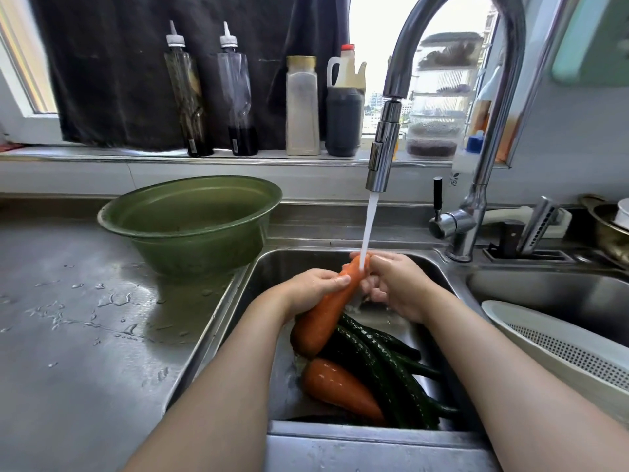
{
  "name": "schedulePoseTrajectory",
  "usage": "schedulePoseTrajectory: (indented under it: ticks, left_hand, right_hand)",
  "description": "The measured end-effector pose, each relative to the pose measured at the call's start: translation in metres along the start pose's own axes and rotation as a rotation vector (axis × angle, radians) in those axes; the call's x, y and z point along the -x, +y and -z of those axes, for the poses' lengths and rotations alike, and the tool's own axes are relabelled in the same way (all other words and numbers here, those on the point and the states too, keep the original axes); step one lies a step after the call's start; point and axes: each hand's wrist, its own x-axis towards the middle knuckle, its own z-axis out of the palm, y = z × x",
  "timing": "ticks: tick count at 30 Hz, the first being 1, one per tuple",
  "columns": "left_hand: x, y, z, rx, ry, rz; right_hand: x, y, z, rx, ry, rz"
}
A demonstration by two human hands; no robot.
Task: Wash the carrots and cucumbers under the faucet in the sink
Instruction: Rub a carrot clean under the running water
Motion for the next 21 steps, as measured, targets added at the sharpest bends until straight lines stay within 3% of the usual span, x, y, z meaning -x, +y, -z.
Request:
schedulePoseTrajectory:
  ticks: [6, 11, 19, 21]
  left_hand:
    - [0.0036, 0.0074, -0.0094, -0.064, 0.022, -0.045]
    - [0.0057, 0.0093, -0.0107, -0.014, 0.049, -0.047]
    - [0.0076, 0.0083, -0.0061, -0.026, 0.104, -0.051]
    - [0.006, 0.007, -0.0028, -0.053, 0.164, -0.073]
  right_hand:
    - [-0.0001, 0.0036, -0.0092, -0.102, 0.051, -0.059]
    - [0.0007, 0.0011, -0.0027, -0.282, -0.045, -0.123]
    - [-0.0015, 0.002, -0.0036, -0.273, -0.054, -0.109]
    - [0.001, 0.001, -0.0063, -0.146, -0.033, -0.062]
